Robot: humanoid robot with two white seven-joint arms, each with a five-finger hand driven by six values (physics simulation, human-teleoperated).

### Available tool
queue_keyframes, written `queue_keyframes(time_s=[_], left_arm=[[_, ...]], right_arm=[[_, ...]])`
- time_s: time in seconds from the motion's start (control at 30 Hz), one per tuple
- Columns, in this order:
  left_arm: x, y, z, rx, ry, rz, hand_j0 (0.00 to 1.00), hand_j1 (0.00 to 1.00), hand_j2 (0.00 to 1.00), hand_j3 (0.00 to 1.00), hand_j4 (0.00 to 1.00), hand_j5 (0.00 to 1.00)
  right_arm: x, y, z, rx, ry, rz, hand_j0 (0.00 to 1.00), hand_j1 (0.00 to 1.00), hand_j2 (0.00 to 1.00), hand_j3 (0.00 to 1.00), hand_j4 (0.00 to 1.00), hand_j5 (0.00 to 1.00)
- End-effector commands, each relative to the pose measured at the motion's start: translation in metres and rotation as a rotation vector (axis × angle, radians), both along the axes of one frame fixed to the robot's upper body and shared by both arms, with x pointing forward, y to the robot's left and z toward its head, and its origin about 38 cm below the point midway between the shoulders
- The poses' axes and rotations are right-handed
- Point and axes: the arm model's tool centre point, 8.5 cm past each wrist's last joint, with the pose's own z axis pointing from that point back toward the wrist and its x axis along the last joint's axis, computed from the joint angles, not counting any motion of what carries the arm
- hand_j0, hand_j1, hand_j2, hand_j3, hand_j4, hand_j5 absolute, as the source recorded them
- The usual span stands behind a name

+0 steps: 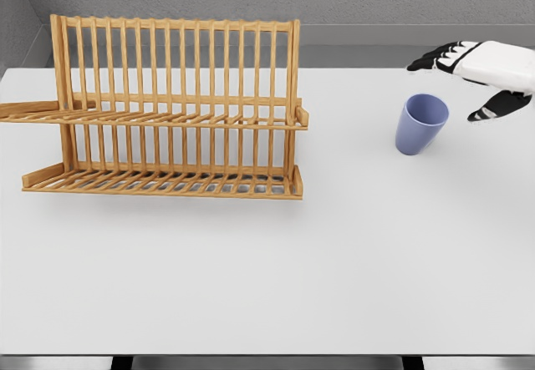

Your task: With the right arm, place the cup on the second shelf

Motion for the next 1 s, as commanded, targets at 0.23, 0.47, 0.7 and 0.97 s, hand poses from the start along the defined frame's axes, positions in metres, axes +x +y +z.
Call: queue_keyframes(time_s=[0.23,0.47,0.7,0.97], left_arm=[[0.0,0.0,0.0,0.0,0.0,0.001,1.0,1.0,1.0,1.0,1.0,1.0],[0.0,0.0,0.0,0.0,0.0,0.001,1.0,1.0,1.0,1.0,1.0,1.0],[0.0,0.0,0.0,-0.001,0.0,0.0,1.0,1.0,1.0,1.0,1.0,1.0],[0.0,0.0,0.0,0.0,0.0,0.001,1.0,1.0,1.0,1.0,1.0,1.0]], right_arm=[[0.027,0.01,-0.036,-0.001,0.119,-0.025,1.0,1.0,1.0,1.0,1.0,1.0],[0.036,-0.005,-0.064,-0.02,0.198,-0.088,1.0,1.0,1.0,1.0,1.0,1.0],[0.045,-0.006,-0.073,-0.022,0.227,-0.111,1.0,1.0,1.0,1.0,1.0,1.0],[0.055,0.006,-0.075,-0.03,0.23,-0.104,1.0,1.0,1.0,1.0,1.0,1.0]])
